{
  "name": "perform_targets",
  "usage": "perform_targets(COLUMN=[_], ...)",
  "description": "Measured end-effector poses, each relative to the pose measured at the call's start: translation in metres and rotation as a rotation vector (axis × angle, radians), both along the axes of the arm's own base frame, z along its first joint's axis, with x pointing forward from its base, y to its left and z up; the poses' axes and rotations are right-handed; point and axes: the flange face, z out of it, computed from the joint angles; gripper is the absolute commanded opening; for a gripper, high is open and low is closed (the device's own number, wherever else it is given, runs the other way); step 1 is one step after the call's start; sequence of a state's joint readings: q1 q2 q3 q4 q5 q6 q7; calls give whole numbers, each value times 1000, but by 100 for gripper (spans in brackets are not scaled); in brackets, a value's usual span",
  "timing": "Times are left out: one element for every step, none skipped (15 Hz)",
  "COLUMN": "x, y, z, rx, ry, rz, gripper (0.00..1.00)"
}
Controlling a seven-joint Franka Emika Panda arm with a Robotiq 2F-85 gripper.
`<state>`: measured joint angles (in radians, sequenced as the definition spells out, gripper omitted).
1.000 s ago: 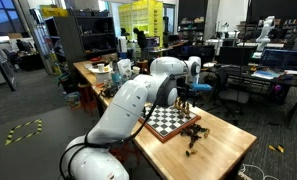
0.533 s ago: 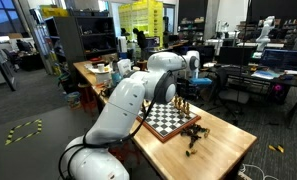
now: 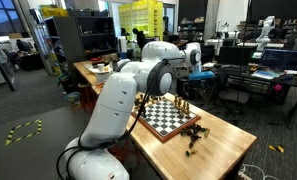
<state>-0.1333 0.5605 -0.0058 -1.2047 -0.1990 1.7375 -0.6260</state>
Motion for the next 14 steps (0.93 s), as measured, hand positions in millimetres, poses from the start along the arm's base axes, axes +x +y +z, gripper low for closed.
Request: perform_targets(x=[-6,-13,-21,-29,-38,-47,-57,-61,-61,-60,-59,-58,-57,-57], y=[-1,0,1,2,3,3,2,2,1,2,2,2,2,2], z=[-1,-4,-8,-13,-19,-24,-29,-33,-32,-32,-32,-34,-35,-34], rx=[-2,3,10,18,26,31,35,34,34,34,34,34,33,33], ry=[-14,-16,-11,-4,3,10,12,20,18,18,17,18,19,18], rz=[-58,-117,-176,-235,-293,-353,-412,-421,-420,-420,-419,-419,-419,-419], gripper=[100,100,100,100,100,100,100,100,100,100,100,100,100,100])
